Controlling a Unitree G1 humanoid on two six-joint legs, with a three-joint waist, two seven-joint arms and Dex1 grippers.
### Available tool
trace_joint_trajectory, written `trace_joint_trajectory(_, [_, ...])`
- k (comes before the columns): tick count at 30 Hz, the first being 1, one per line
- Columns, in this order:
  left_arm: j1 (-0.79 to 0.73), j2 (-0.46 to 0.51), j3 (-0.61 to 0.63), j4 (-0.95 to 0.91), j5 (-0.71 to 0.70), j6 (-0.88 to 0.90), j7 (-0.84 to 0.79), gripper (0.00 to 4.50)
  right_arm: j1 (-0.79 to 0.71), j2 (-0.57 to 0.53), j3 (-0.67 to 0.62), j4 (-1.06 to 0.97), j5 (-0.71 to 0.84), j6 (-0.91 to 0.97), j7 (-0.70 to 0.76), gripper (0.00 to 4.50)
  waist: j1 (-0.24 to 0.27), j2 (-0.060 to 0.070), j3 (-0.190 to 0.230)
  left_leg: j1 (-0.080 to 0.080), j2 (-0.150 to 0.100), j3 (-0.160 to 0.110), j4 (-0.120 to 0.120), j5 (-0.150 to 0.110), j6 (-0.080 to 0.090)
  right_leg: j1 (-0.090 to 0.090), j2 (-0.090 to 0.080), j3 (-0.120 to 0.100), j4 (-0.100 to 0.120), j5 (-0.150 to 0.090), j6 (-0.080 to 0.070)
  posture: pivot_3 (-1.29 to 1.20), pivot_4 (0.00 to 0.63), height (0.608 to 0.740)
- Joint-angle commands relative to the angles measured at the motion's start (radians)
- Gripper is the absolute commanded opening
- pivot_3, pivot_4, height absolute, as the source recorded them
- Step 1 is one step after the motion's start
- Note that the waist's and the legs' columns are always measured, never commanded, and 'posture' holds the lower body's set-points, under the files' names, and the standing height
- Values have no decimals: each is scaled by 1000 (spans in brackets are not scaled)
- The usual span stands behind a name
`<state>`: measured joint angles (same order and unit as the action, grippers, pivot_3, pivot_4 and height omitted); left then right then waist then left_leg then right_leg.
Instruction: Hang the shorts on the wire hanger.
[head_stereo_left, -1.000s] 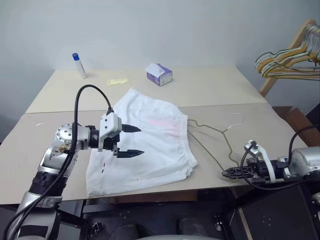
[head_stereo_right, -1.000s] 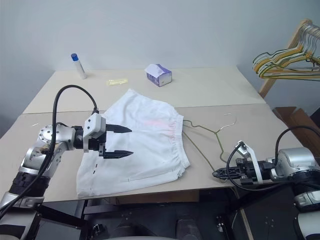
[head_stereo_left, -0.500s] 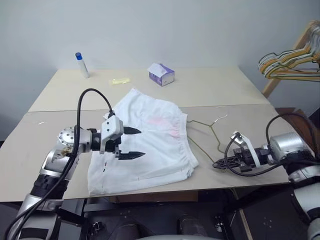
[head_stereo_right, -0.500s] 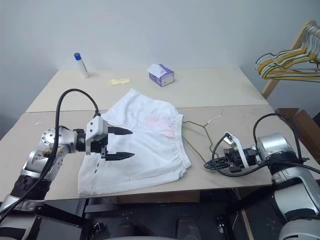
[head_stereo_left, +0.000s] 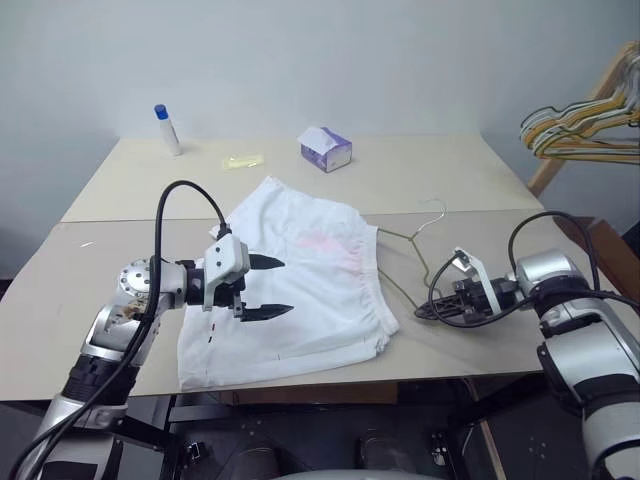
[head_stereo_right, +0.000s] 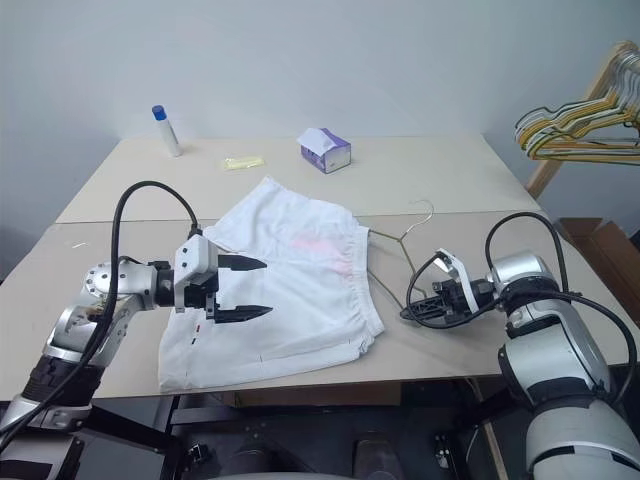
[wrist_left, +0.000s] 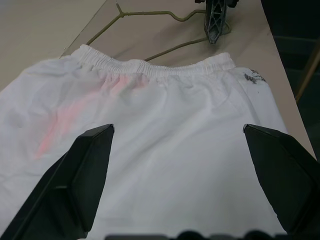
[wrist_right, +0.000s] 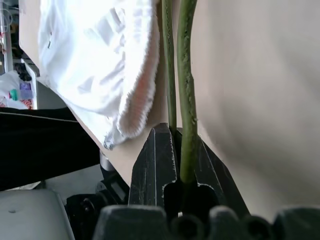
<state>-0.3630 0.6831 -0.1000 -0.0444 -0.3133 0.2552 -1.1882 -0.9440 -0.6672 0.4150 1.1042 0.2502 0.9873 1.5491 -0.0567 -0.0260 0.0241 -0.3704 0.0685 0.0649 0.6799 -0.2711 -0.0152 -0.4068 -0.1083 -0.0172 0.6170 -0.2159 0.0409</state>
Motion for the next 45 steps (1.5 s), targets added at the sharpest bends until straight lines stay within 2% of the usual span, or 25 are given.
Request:
trace_joint_trajectory(1, [-11, -1, 11, -30, -6, -16, 6, 4480, -45, 6, -92, 21, 3, -37, 0, 0, 0, 0, 0, 0, 0, 0, 0, 0, 0, 0, 0, 0, 0, 0, 0, 1, 0, 740])
trace_joint_trajectory(4, [-10, -1, 12, -30, -7, -16, 5, 4480, -52, 9, -146, 23, -3, -55, -36, 0, 0, 1, 0, 0, 0, 0, 0, 0, 0, 0, 0, 0, 0, 0, 0, -1, 0, 740])
trace_joint_trajectory(11, [-54, -1, 46, -3, -17, -24, 17, 4480, 46, -1, -206, -251, -63, -233, -226, 0, -5, 2, 0, 0, 0, 0, 0, 0, 0, 0, 0, 0, 0, 0, 0, -28, 0, 740])
trace_joint_trajectory(15, [-150, -6, 91, 56, -38, -29, 31, 4480, 97, -5, -212, -406, -92, -294, -288, 0, -5, 2, 0, 0, 0, 0, 0, 0, 0, 0, 0, 0, 1, 0, 0, -37, 0, 740])
trace_joint_trajectory(23, [-459, -26, 116, 356, 10, -137, 37, 4480, 133, -6, -165, -684, -171, -447, -328, 0, -16, 3, 0, 0, 0, 0, 0, 0, 0, 0, 0, 0, 0, 0, 0, -29, 0, 740])
trace_joint_trajectory(31, [-663, -23, 18, 678, 126, -281, -119, 4480, 124, -6, -64, -870, -218, -372, -300, 0, -13, 3, 0, 0, 0, 0, 0, 0, -1, -1, 0, -1, 1, 0, 0, -27, 0, 740])
trace_joint_trajectory(37, [-768, -14, -58, 807, 177, -284, -338, 4480, 114, -15, -11, -960, -238, -288, -286, 0, -13, 3, 0, -11, 0, 0, 3, 0, -1, -12, 0, 0, 6, 0, 0, -38, 0, 740])
trace_joint_trajectory(38, [-783, -12, -77, 829, 202, -296, -356, 4480, 114, -17, -4, -974, -240, -281, -282, 0, -14, 3, 0, -15, 0, 0, 4, 1, -1, -16, 0, 0, 9, 0, 0, -40, 0, 740])
trace_joint_trajectory(45, [-854, -30, -158, 958, 287, -391, -423, 4480, 105, -23, 19, -1018, -246, -230, -285, 0, -15, 3, 0, -15, 0, 0, 5, 1, -1, -17, 0, 1, 9, 0, 1, -51, 0, 740])
